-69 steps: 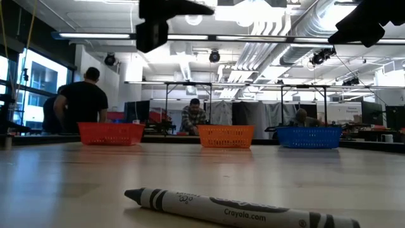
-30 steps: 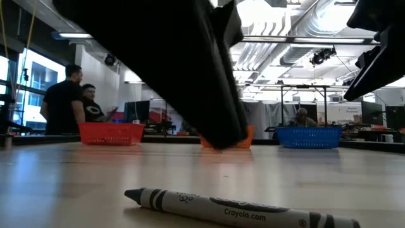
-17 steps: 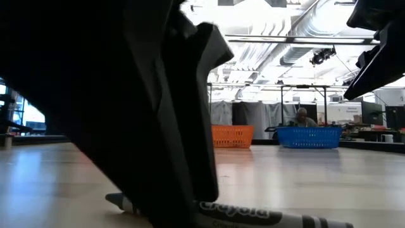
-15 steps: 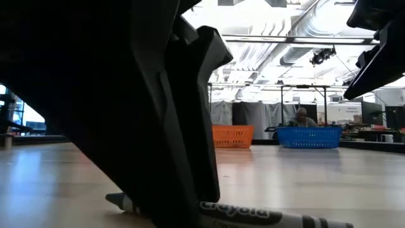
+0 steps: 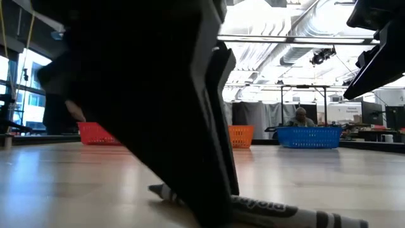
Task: Sort crayons
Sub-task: Put the gray crayon into the red bin
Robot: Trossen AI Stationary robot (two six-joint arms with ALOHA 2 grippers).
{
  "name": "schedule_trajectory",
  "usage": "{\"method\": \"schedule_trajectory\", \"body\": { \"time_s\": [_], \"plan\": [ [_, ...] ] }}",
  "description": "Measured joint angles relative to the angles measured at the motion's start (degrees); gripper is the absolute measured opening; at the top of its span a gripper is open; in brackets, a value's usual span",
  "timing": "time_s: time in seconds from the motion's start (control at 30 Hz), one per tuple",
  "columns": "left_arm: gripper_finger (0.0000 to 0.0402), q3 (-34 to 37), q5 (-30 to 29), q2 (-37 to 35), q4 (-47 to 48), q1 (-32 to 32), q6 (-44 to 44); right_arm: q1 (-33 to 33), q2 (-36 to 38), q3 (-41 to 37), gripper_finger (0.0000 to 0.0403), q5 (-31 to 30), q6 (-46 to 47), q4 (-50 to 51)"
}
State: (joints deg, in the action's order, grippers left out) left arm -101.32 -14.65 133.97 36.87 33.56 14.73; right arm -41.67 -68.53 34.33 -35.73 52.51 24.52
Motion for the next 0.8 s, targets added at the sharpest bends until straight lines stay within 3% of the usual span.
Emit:
{"method": "schedule_trajectory", "body": {
  "time_s": [0.27,0.6,0.8],
  "plan": [
    [0.0008,0.1,5.3,0.0,0.7,-1.7,3.6,0.0,0.0,0.0,0.0181,0.0,0.0,0.0],
    [0.0002,-1.6,6.0,-0.1,0.8,-2.0,7.1,0.0,0.0,0.0,0.0181,0.0,0.0,0.0],
    [0.0000,-5.4,4.6,0.7,1.5,-2.1,4.2,0.0,0.0,0.0,0.0181,0.0,0.0,0.0]
  ]
}}
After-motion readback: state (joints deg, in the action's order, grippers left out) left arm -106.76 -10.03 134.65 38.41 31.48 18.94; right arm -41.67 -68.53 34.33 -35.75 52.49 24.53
